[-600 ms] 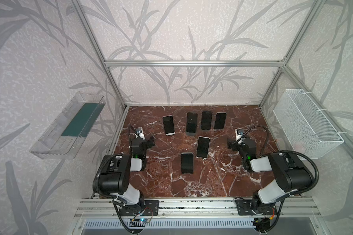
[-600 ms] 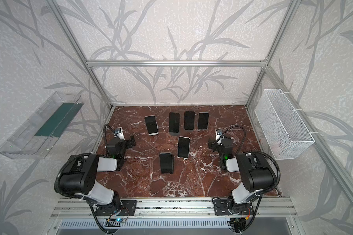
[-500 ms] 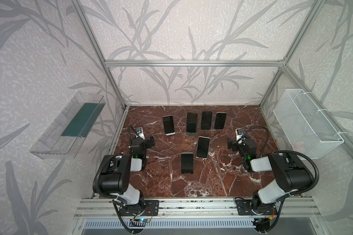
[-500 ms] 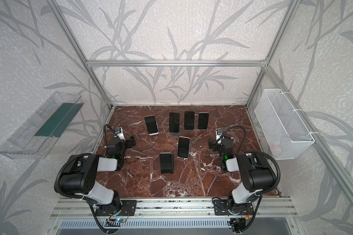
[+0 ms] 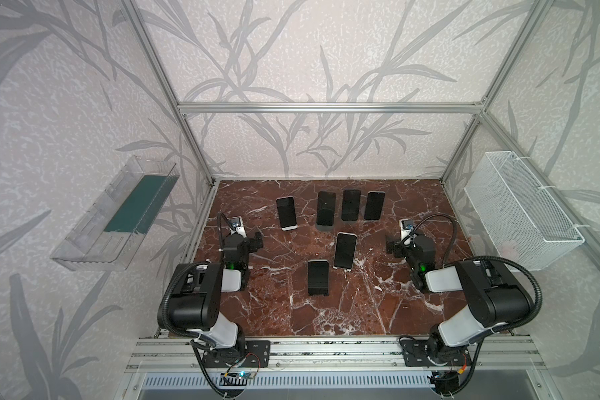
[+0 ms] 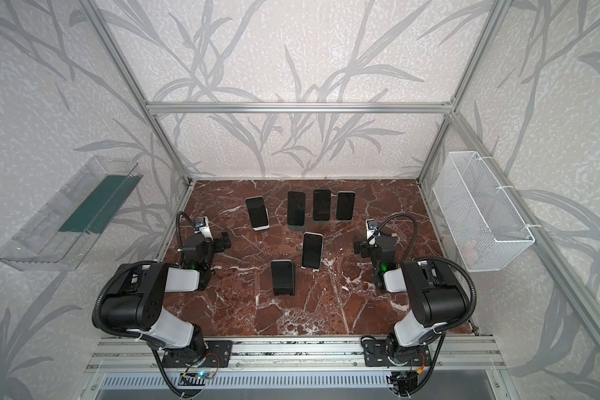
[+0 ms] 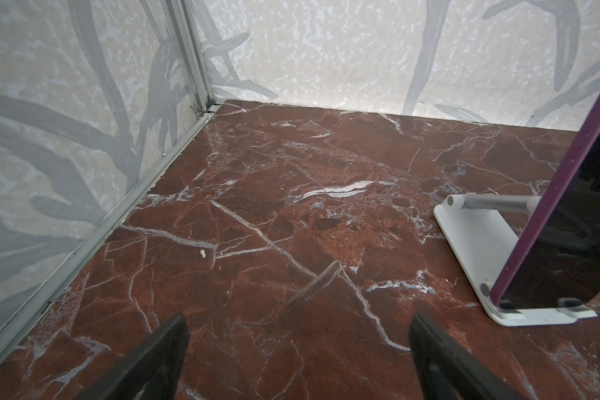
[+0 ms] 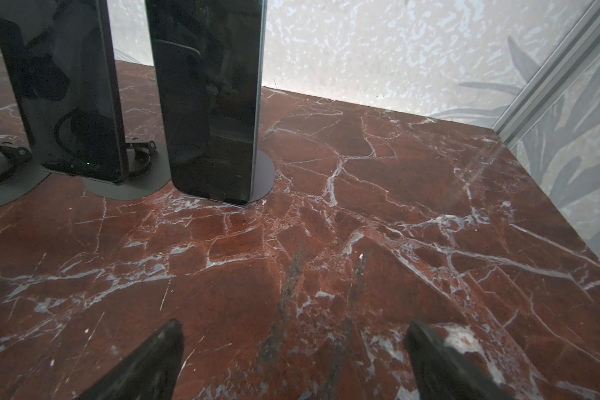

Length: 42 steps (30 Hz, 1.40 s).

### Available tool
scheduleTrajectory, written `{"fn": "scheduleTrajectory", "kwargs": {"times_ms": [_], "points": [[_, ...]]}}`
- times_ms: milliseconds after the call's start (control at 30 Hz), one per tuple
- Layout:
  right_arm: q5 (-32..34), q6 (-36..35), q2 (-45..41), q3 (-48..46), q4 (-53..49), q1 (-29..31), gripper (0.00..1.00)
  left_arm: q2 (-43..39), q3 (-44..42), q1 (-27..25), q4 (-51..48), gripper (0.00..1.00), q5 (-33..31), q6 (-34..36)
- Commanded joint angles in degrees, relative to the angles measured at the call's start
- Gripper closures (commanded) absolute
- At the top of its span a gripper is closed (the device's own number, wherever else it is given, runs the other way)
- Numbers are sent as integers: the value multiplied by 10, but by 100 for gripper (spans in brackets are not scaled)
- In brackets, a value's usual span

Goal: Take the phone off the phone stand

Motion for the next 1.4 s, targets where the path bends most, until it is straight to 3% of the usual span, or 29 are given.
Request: {"fn": "scheduleTrajectory", "kwargs": {"times_ms": [0,1200,1367], "points": [[-1,2,-8,12,3,-1,1,2,6,1,1,1,3,12],[-11,13,-9,16,-5,-12,1,3,3,5,5,1,3,6],[-8,12,-9,16,-5,-10,1,-69,54,4,-145,1,42,17]]}}
